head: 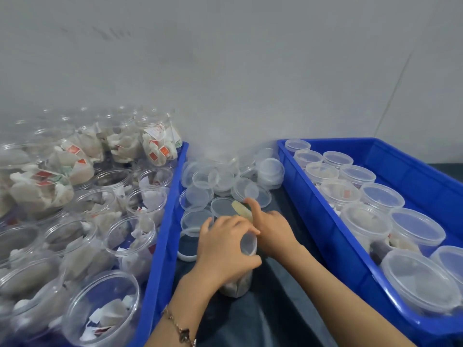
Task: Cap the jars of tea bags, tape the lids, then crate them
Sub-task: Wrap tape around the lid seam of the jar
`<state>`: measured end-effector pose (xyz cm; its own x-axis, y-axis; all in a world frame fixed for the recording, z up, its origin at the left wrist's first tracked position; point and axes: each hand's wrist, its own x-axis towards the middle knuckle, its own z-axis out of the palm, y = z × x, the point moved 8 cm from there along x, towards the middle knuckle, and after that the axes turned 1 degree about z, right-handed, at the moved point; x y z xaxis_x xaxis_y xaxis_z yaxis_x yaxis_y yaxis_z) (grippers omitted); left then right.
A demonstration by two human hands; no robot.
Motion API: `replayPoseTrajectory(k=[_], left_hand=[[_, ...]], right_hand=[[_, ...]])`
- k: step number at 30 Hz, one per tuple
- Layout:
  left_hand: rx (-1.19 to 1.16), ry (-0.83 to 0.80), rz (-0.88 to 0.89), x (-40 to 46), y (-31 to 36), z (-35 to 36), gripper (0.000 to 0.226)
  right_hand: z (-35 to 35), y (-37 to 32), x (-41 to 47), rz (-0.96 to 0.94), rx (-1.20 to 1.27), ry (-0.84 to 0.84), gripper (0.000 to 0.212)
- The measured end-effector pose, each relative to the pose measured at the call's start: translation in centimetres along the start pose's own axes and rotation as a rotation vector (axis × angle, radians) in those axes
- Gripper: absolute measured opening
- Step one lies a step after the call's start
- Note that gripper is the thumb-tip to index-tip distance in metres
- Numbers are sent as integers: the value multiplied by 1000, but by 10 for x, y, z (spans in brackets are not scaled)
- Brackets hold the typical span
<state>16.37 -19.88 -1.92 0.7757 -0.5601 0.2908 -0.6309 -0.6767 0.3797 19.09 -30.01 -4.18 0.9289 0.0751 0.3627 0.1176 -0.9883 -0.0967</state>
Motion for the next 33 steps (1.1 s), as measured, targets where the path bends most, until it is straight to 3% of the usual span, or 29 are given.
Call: replayPoseTrajectory(k=[3, 8, 15, 21, 25, 29, 33], left_hand=[[-14, -16, 16, 2, 1, 1, 57], [-30, -36, 31, 2, 6, -4, 32], [-278, -279, 78, -3, 21, 6, 29], [-173, -165, 53, -2, 18, -3, 33], [-183, -99, 89, -3, 25, -8, 6], [-323, -71, 10, -3, 20, -9, 28], [-458, -83, -65, -4, 14, -6, 27]], right_hand=[[-3, 11, -5, 27, 91, -4, 66], [-12, 26, -18, 49, 127, 23, 76], [-46, 22, -69, -40, 151, 254, 85], [-46, 23, -74, 27, 206, 40, 78], [-46, 21, -86, -58, 213, 33, 79], [-47, 25, -93, -19, 242, 63, 79], [-44, 30, -79, 62, 229, 49, 89]])
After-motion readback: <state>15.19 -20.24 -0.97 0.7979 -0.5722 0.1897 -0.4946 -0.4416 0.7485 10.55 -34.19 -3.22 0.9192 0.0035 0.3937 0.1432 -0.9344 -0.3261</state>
